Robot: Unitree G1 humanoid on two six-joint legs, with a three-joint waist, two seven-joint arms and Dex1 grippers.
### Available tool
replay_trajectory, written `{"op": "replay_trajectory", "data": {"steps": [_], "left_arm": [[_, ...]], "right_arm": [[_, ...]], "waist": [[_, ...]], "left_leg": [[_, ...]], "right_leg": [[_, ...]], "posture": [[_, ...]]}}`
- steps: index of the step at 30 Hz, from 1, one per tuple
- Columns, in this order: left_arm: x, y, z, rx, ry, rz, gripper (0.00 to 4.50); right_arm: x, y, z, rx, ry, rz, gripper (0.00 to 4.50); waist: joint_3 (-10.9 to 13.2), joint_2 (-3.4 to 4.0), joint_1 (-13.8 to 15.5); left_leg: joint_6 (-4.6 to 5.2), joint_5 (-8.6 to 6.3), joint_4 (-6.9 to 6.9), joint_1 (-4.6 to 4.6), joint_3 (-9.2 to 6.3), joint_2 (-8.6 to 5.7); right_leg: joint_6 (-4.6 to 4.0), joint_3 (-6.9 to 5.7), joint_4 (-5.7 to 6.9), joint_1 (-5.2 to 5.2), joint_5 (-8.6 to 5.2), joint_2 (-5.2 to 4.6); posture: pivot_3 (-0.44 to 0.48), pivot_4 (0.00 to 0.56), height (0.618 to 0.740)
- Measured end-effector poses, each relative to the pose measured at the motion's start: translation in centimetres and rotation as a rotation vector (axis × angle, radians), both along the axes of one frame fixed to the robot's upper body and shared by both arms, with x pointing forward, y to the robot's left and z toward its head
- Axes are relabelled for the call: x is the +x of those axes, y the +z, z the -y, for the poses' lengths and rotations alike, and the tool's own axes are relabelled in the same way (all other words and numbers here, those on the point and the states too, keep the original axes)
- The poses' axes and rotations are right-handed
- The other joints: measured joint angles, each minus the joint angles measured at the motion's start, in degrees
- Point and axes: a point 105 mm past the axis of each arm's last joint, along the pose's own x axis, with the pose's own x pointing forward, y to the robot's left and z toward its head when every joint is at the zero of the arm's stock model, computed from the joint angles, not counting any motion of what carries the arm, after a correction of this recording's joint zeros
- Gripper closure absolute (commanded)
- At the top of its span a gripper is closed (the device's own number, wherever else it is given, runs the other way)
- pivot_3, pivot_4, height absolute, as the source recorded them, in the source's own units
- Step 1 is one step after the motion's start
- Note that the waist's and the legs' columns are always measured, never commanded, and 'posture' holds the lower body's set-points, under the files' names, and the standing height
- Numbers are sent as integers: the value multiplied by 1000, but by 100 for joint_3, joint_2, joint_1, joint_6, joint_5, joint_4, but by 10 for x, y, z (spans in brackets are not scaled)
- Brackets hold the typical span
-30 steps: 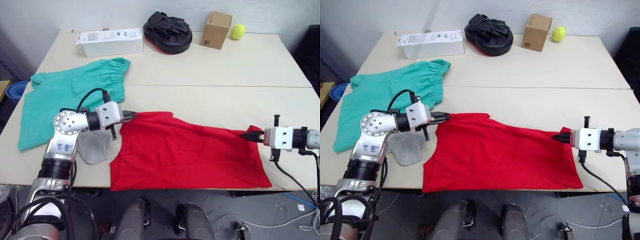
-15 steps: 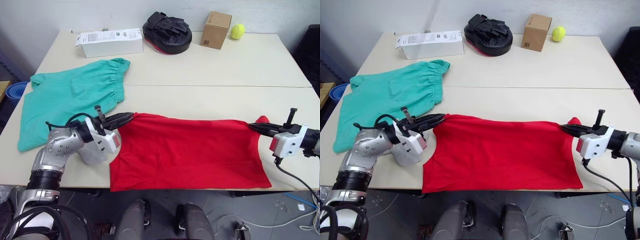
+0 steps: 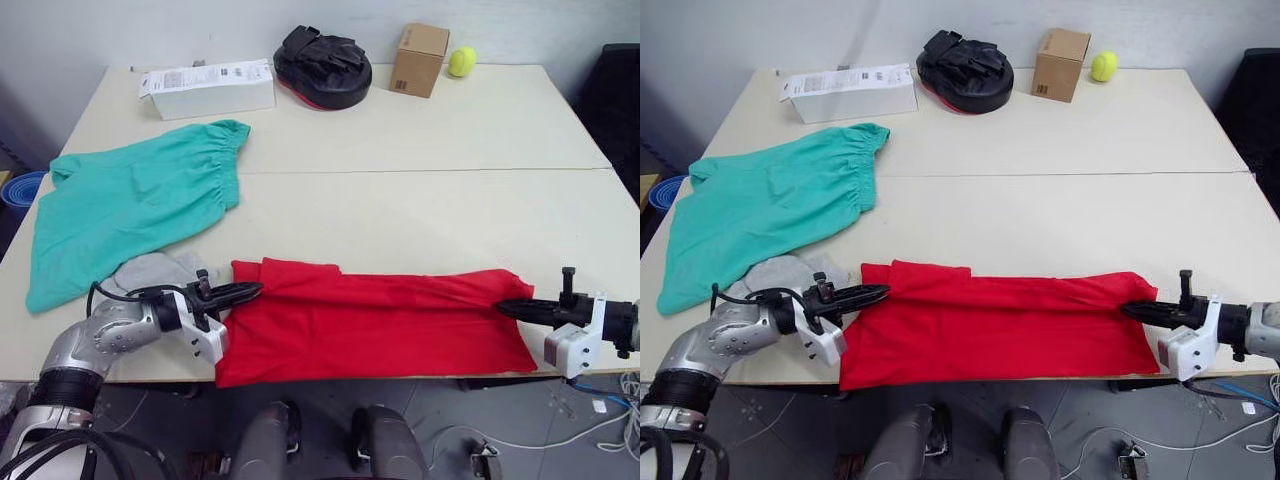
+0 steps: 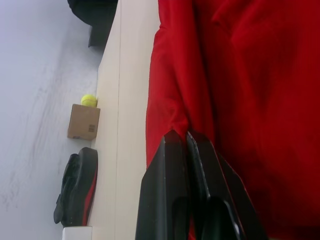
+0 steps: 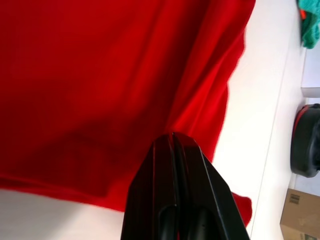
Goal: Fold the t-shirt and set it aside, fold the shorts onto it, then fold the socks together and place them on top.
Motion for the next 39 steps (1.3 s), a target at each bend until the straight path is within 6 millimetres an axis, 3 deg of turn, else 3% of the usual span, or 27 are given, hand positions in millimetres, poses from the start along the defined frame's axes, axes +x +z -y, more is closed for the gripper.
{"op": "replay_trajectory", "data": {"steps": [6, 8, 11, 16, 20, 21, 24, 27, 31, 34, 39], "left_arm": [[3, -10, -8, -31, 84, -109, 4500], [2, -11, -8, -43, 105, -158, 4021], [-4, -19, -14, -63, 154, -301, 3198], [-11, -14, -14, -127, 195, -536, 1589], [-26, -9, -15, -164, 247, -872, 411], [-28, -5, -16, -192, 265, -977, 48], [-25, 17, -20, -269, 305, -1149, 15], [-10, 44, -22, -346, 323, -1216, 15], [17, 60, -22, -526, 369, -1368, 15], [34, 60, -8, -626, 373, -1539, 15], [48, 35, 10, -640, 529, -1842, 15]], "right_arm": [[-1, -9, 1, 7, -22, -34, 4468], [0, -12, 1, 13, -26, -44, 4099], [4, -9, 4, 36, -73, -50, 3251], [17, 3, 2, 120, -160, -94, 1439], [19, 14, -4, 218, -230, -271, 123], [19, 19, -7, 265, -253, -340, 79], [22, 33, -15, 384, -292, -487, 79], [24, 55, -28, 495, -286, -572, 79], [21, 72, -50, 579, -268, -686, 79], [19, 76, -66, 593, -251, -729, 79], [16, 78, -87, 617, -212, -766, 79]], "waist": [[-19, 32, -27], [-21, 36, -33], [-21, 36, -95], [-20, 33, -152], [-14, 25, -128], [-11, 21, -121], [-9, 19, -48], [-10, 20, 32], [-9, 19, 60], [-7, 14, 108], [13, -20, 162]], "left_leg": [[-16, -10, -74, 99, 27, 1], [-19, -11, -75, 100, 32, 3], [-20, -12, -74, 101, 38, 12], [-21, -12, -67, 101, 33, 19], [-15, -16, -65, 92, 8, 20], [-15, -17, -63, 90, 1, 20], [-15, -19, -57, 83, -15, 19], [-24, -22, -56, 80, -22, 18], [-31, -21, -52, 41, -29, 18], [-30, -19, -20, 6, -33, 19], [-20, -23, 28, -13, -30, 19]], "right_leg": [[-7, 24, -35, 65, -12, 0], [-9, 29, -33, 61, -14, 1], [-10, 34, -35, 61, -15, 8], [-13, 33, -35, 67, -16, 15], [-15, 27, -44, 74, -18, 15], [-16, 25, -44, 75, -18, 14], [-20, 15, -45, 75, -20, 13], [-27, 5, -46, 73, -23, 13], [-29, -6, -39, 40, -25, 18], [-28, -19, -35, 23, -24, 29], [-20, -17, -25, 21, -26, 33]], "posture": [[0, 150, 740], [0, 150, 740], [0, 150, 740], [0, 150, 740], [0, 150, 740], [0, 150, 740], [0, 150, 740], [0, 150, 740], [0, 150, 740], [0, 150, 740], [0, 150, 740]]}}
